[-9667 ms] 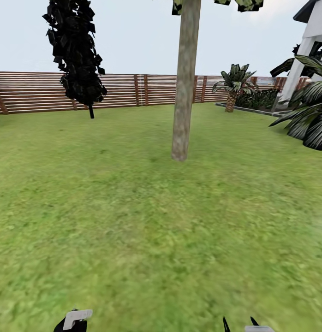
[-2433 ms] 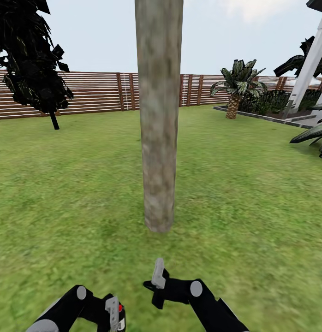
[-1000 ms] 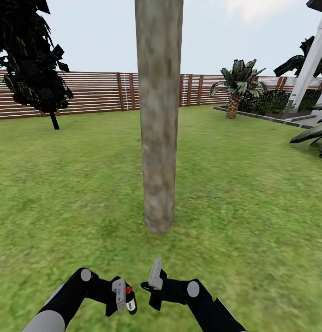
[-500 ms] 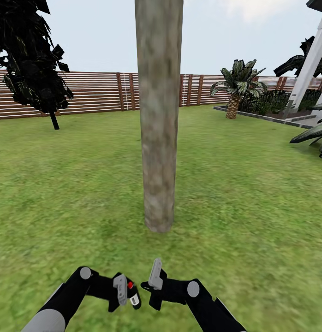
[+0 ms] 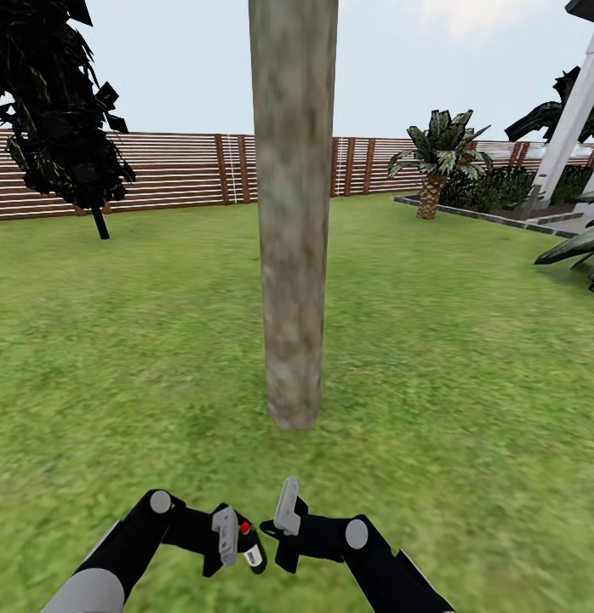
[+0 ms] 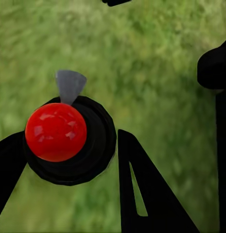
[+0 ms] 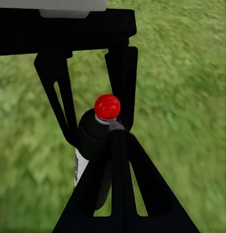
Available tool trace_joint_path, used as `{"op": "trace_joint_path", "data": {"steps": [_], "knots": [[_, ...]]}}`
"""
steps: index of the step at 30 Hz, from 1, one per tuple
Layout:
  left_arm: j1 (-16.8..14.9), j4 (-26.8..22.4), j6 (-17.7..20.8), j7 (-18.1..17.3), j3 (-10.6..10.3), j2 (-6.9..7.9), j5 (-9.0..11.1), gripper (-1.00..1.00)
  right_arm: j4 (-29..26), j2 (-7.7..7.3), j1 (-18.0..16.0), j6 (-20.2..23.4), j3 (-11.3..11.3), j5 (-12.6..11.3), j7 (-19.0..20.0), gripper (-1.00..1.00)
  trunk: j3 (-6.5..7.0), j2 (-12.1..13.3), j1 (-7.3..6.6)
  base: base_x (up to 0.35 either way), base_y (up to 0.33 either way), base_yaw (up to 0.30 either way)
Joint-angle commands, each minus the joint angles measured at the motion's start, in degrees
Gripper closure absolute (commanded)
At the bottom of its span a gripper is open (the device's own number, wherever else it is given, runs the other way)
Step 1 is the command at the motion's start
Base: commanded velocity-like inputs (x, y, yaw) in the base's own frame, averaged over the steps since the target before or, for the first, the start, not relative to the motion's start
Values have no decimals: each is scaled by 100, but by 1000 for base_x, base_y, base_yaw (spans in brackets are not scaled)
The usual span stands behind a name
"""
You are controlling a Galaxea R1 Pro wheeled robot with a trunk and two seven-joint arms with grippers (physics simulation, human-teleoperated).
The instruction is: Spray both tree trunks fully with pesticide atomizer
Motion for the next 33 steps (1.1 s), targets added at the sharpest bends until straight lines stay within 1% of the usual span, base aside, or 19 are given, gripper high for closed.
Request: {"op": "trace_joint_path", "data": {"steps": [1, 6, 10, 15, 20, 22, 33], "knots": [[-1, 0, -23, -4, 0, -1, 1, 100, 0, 0, 0, 0, 0, 0, 0, 100, 0, 0, 0, 0, 0, 0], [-3, 0, -70, -22, 0, -11, 1, 100, 0, 0, 1, 0, 0, 0, 0, 100, 0, 0, 0, 0, 0, 0], [-8, 0, -77, -177, 0, -12, 1, 100, 0, 0, 1, 0, 0, 0, 0, 100, 0, 0, 0, 0, 0, 0], [-12, 0, -78, -204, 0, -12, 7, 100, -2, 0, 0, 0, 0, 0, 0, 100, 0, 0, 0, 0, 0, 0], [-12, 0, -93, -211, 0, -12, 157, 100, -8, 0, 0, 0, 0, 0, 0, 100, 0, 0, 0, 0, 0, 0], [-12, 0, -94, -211, 0, -17, 184, 100, -8, 0, 0, 0, 0, 0, 0, 100, 0, 0, 0, 0, 0, 0], [-12, 1, -106, -212, 0, -69, 203, 100, -9, 0, 0, 0, 0, 0, 0, 100, 0, 0, 0, 0, 0, 0]]}}
